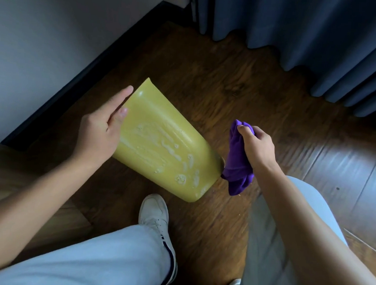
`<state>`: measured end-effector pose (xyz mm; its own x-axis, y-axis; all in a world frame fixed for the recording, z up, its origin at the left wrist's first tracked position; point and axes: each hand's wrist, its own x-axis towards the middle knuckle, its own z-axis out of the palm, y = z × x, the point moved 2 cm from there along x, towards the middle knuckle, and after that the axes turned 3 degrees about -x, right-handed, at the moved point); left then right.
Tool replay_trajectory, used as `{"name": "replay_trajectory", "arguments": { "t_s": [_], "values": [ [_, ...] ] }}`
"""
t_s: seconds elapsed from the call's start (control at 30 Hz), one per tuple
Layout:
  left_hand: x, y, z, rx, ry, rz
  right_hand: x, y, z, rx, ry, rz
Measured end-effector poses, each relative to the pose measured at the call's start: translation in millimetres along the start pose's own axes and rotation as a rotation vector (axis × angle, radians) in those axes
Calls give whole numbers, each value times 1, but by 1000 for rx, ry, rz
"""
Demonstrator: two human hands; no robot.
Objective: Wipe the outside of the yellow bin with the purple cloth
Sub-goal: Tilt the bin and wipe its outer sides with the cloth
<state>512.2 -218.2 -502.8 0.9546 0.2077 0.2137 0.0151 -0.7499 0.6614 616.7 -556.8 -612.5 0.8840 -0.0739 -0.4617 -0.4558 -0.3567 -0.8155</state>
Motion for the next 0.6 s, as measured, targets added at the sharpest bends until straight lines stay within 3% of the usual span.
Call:
{"name": "replay_trajectory", "arguments": {
  "t_s": [0.1, 0.17, 0.27, 0.33, 0.47, 0.6],
  "values": [
    [6, -6, -2, -35, -71, -119, 3, 3, 4, -31, -11, 17],
    [14, -10, -6, -144, -208, -206, 5, 5, 6, -57, -22, 38],
    [18, -13, -15, -63, -476, -169, 7, 7, 8, -78, -24, 44],
    [16, -13, -19, -12, -551, -137, 8, 7, 8, -88, -28, 54],
    [1, -5, -6, -179, -344, -147, 8, 8, 8, -88, -16, 47],
    [-5, -16, -1, -186, -185, -169, 10, 5, 5, -41, 7, 35]
  ]
}}
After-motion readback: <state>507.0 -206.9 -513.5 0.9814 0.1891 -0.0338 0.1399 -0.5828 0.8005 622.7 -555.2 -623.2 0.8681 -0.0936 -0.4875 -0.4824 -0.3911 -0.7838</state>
